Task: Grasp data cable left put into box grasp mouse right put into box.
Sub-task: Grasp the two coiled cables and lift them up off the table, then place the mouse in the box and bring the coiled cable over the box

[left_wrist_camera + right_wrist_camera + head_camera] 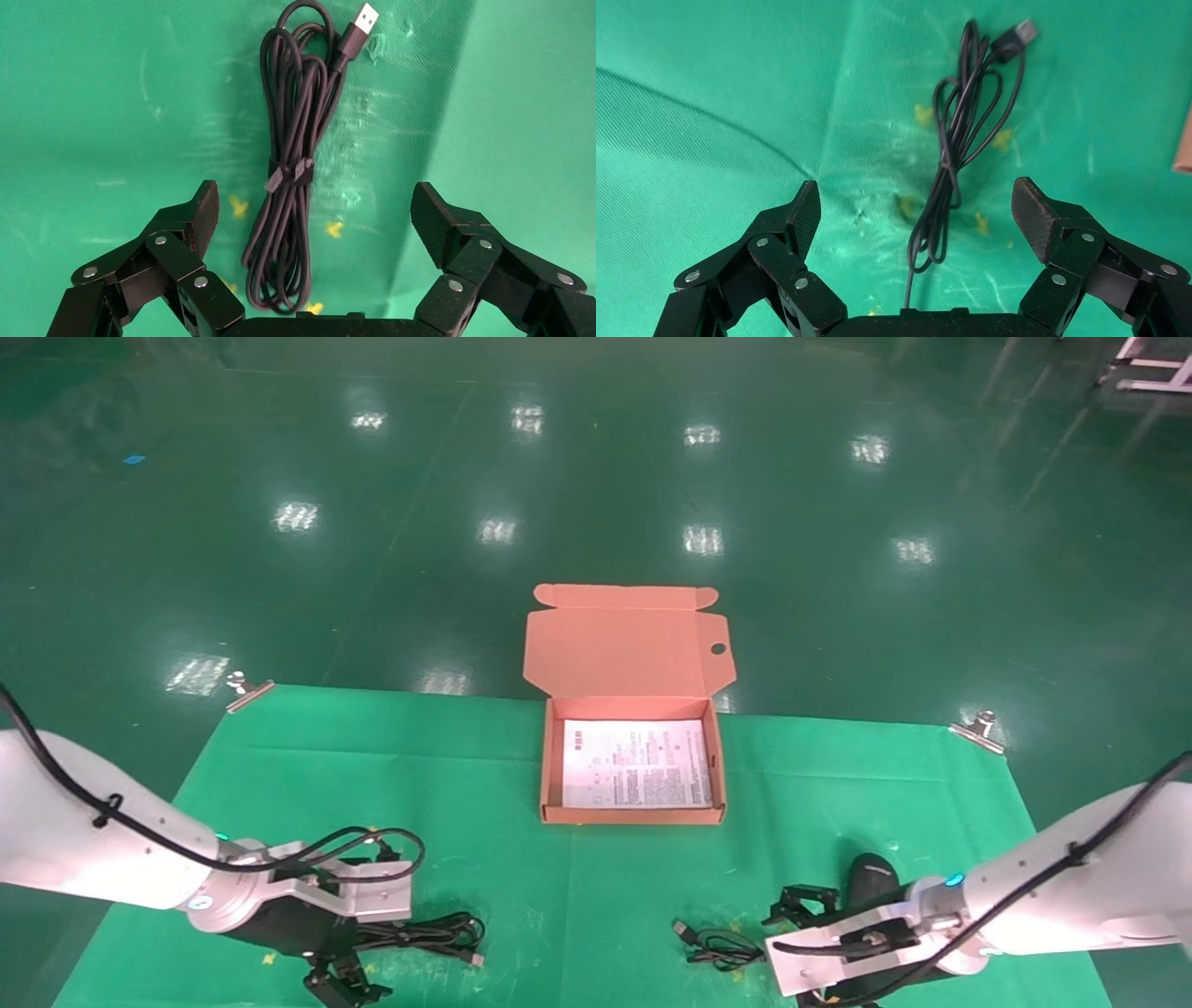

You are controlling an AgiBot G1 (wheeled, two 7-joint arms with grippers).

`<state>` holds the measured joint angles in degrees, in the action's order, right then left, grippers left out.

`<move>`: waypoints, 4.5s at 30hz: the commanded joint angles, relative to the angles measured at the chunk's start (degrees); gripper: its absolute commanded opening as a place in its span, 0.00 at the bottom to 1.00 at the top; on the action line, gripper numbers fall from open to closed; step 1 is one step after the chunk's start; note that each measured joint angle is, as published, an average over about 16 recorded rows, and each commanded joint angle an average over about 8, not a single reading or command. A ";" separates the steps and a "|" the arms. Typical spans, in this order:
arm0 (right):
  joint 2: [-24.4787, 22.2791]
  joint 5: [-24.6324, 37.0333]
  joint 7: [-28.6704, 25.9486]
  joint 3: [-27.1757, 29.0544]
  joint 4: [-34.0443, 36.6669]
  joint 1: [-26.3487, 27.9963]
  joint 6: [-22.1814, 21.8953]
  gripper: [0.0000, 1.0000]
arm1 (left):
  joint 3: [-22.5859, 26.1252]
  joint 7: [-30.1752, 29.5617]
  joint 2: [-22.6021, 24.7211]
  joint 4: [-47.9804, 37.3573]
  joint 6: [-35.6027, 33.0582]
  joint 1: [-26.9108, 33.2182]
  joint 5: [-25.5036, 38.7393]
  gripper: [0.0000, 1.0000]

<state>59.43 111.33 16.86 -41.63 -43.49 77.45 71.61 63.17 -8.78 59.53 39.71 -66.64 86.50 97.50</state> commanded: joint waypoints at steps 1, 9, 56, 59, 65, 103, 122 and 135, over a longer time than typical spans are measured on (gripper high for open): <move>0.75 0.62 0.57 -0.25 1.94 0.35 -0.81 1.00 | 0.08 1.00 0.93 -1.98 0.73 -0.33 0.08 1.00; 2.44 1.43 2.33 -0.04 6.51 -0.21 -5.94 0.42 | -0.40 4.26 2.95 -7.86 2.65 -0.30 -0.50 0.31; 2.52 1.21 2.48 0.12 6.77 -0.30 -6.34 0.00 | -0.56 4.40 3.02 -8.45 3.01 -0.18 -0.63 0.00; 2.19 1.10 2.24 0.28 6.83 -0.04 -6.22 0.00 | -0.61 4.40 2.73 -8.08 2.98 0.03 -0.61 0.00; -1.50 -0.78 -0.51 2.53 6.80 3.40 -4.83 0.00 | -0.31 2.98 -0.18 -2.77 3.00 1.79 1.22 0.00; 14.83 -13.73 0.16 13.17 19.32 31.10 -13.77 0.00 | -5.60 -9.57 1.39 12.45 24.06 16.40 14.95 0.00; 17.58 -13.23 2.94 11.12 18.81 27.82 -15.50 0.00 | -3.75 -8.83 -1.76 16.74 19.24 12.27 13.06 0.00; 18.84 -15.39 0.84 2.75 15.42 21.87 -19.15 0.00 | -2.46 -14.38 -5.51 21.46 14.47 11.78 16.08 0.00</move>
<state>78.22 95.57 17.63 -38.92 -27.94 99.38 52.63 60.66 -22.86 54.38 60.93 -51.71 98.19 113.50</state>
